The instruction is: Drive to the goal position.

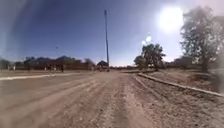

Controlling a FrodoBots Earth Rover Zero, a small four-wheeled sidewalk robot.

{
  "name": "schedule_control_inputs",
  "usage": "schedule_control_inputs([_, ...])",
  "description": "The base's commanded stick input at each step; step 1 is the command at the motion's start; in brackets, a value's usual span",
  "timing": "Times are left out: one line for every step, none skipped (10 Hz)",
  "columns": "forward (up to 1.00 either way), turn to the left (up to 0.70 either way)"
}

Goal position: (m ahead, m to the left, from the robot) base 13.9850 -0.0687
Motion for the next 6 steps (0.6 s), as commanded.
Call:
schedule_control_inputs([0.70,0.00])
schedule_control_inputs([0.70,0.00])
schedule_control_inputs([0.70,0.00])
schedule_control_inputs([0.70,0.00])
schedule_control_inputs([0.70,0.00])
schedule_control_inputs([0.70,0.00])
